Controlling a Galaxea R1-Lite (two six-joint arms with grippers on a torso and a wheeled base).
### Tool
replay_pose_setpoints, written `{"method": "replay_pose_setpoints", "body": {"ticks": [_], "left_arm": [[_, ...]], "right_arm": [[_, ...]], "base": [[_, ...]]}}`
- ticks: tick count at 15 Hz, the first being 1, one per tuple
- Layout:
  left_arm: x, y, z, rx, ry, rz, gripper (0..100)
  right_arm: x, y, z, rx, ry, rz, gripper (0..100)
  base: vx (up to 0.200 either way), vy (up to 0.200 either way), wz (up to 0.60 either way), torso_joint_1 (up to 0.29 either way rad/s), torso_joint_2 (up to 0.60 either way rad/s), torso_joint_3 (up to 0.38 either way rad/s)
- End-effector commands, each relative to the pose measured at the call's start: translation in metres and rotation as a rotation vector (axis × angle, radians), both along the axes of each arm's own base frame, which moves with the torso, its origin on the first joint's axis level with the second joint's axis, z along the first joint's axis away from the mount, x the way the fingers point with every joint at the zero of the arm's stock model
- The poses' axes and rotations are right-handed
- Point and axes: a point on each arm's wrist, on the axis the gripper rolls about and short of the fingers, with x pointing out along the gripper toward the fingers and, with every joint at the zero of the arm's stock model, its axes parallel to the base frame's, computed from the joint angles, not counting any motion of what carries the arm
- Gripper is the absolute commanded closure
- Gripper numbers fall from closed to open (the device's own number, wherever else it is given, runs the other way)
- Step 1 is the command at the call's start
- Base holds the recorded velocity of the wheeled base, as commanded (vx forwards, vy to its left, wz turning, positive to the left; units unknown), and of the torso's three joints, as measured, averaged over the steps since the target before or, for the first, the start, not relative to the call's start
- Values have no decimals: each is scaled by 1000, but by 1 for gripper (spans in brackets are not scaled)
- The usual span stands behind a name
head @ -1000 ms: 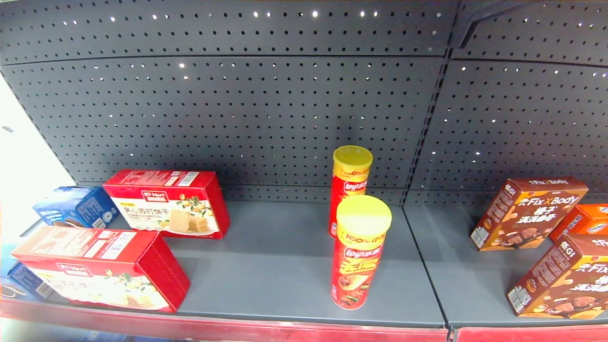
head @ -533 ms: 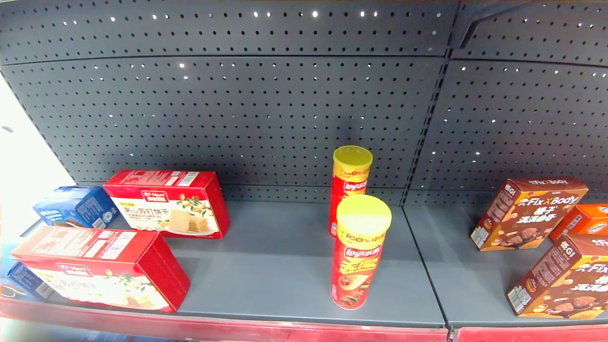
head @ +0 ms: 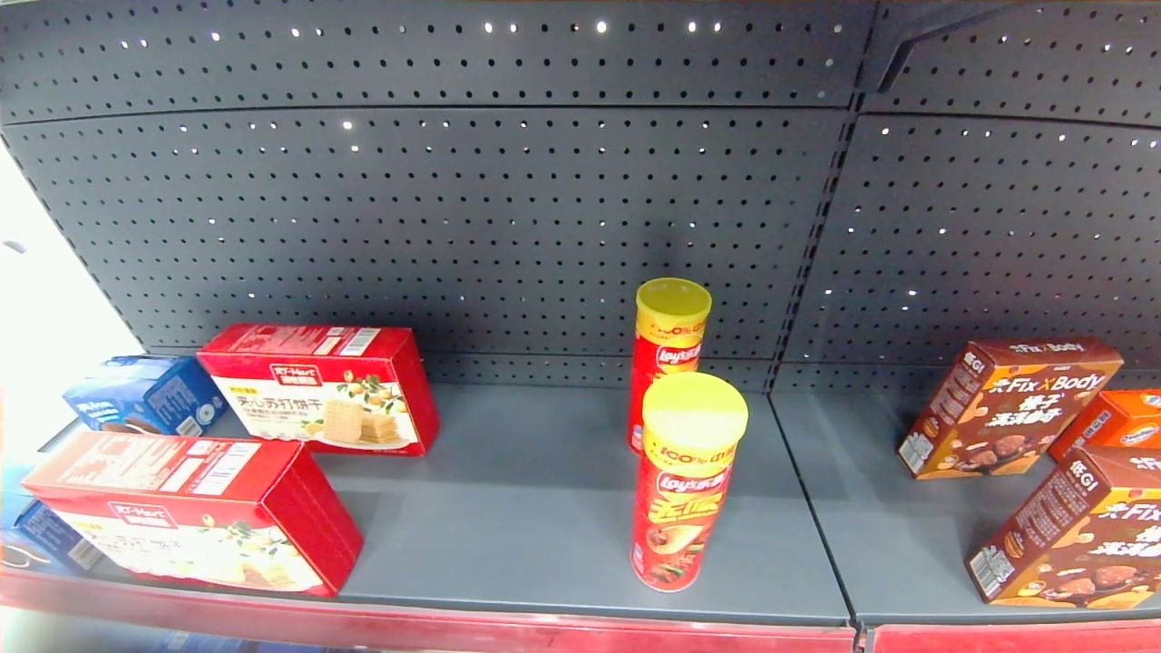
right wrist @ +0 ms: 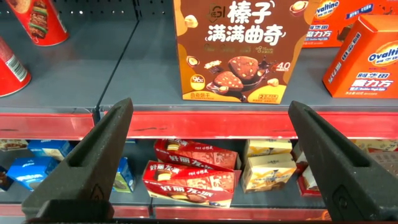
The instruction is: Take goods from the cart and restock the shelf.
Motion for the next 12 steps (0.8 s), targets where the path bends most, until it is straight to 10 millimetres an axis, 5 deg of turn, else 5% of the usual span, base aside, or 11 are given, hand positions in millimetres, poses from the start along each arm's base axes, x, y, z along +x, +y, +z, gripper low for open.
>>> {"method": "replay_pose_setpoints", "body": {"ticks": [1, 12], "left_arm": [[1, -1, -3, 0, 16, -57, 0], [2, -3, -6, 10, 29, -127, 0]], "right_arm": [[0, 0, 0, 0, 3, 0, 0], [0, 0, 0, 0, 3, 2, 0]], "base": [[0, 0, 0, 0, 0, 0], [0, 0, 0, 0, 0, 0]]}}
